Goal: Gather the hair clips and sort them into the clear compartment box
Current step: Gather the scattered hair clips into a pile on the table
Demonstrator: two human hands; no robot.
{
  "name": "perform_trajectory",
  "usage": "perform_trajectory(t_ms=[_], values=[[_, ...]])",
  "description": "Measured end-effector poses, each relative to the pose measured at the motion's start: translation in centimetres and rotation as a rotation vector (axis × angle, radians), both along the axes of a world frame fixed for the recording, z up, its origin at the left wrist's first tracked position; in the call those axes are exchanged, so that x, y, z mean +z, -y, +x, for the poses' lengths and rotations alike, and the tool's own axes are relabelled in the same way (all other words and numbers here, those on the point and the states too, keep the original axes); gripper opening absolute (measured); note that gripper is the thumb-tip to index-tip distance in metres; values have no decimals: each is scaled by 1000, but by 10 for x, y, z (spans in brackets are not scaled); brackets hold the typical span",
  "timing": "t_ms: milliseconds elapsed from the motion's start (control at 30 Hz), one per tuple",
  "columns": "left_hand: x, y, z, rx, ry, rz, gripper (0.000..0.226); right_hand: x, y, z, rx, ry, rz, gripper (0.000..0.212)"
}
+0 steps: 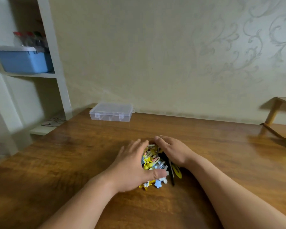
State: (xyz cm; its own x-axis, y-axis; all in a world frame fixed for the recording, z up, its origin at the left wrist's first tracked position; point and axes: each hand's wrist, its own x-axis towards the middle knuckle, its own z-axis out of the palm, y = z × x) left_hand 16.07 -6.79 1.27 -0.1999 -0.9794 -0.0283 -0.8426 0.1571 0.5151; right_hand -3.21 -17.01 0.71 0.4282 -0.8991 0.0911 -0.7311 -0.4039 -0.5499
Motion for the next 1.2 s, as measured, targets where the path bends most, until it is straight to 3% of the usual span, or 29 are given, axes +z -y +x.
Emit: perform_trajectory(t_ms=[167, 633, 867, 933, 1033, 1200], values=[[-11, 12, -5, 0, 55, -46, 131, 0, -10, 1, 12, 56, 0, 57], [-10, 21, -63, -14, 73, -94, 121, -1, -34, -55, 77, -38, -57, 45], [-4, -1, -62, 15, -40, -125, 120, -14, -31, -75, -20, 177, -133, 44], [-7, -13, -54, -15, 31, -84, 131, -12, -29, -76, -43, 217, -106, 48], [-10, -14, -57, -41, 175, -51, 133, -10, -32, -70, 13, 126, -100, 51], [-13, -5, -60, 3, 156, -69, 133, -11, -35, -71, 76, 154, -81, 48]])
